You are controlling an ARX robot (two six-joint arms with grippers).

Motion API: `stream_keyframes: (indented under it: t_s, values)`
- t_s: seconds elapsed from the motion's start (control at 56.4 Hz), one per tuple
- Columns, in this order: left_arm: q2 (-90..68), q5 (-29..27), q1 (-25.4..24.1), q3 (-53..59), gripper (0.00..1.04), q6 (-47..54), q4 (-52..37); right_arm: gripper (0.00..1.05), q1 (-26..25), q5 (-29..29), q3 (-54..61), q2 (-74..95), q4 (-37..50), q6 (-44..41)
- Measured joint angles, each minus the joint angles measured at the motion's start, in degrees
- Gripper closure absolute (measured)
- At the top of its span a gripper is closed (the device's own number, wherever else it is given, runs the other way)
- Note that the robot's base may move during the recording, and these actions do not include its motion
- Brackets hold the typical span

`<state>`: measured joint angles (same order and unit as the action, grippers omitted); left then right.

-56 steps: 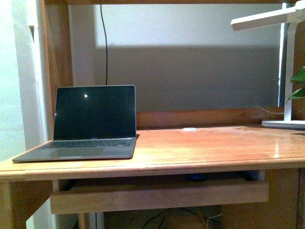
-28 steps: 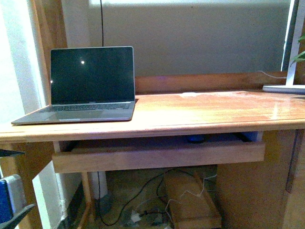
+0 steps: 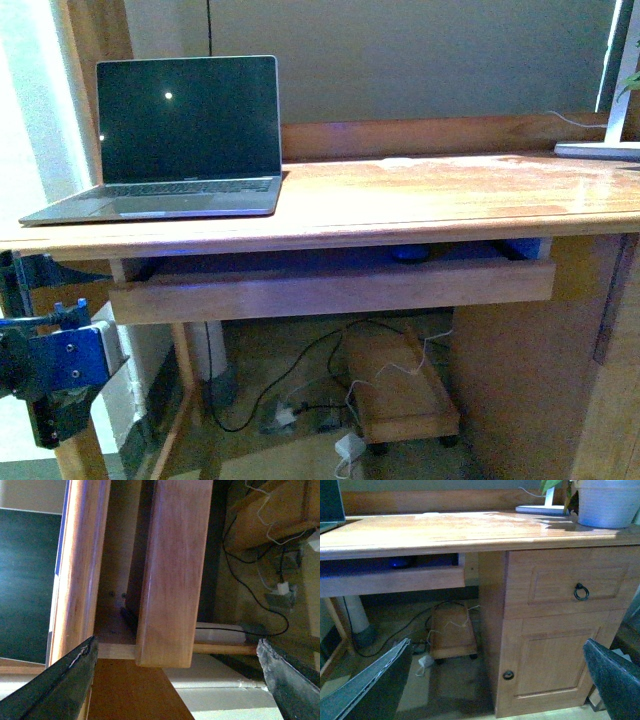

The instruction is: Place mouse

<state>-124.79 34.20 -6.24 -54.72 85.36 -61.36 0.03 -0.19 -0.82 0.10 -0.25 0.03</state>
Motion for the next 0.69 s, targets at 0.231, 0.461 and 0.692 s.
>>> stream_keyframes:
  t_s: [0.231,0.461,0.692]
  values:
    - [-7.9,1.8,-0.1,-9.8,0.07,2.3,1.1,0.00,0.0,0.0,0.0,0.0,0.0,0.0]
    - [-13.1,2.8,0.7,-15.6,0.07,3.3,0.7,0.00,0.0,0.0,0.0,0.0,0.0,0.0]
    - [-16.9,3.9,1.7,-21.0,0.07,4.6,0.2,0.00,0.0,0.0,0.0,0.0,0.0,0.0]
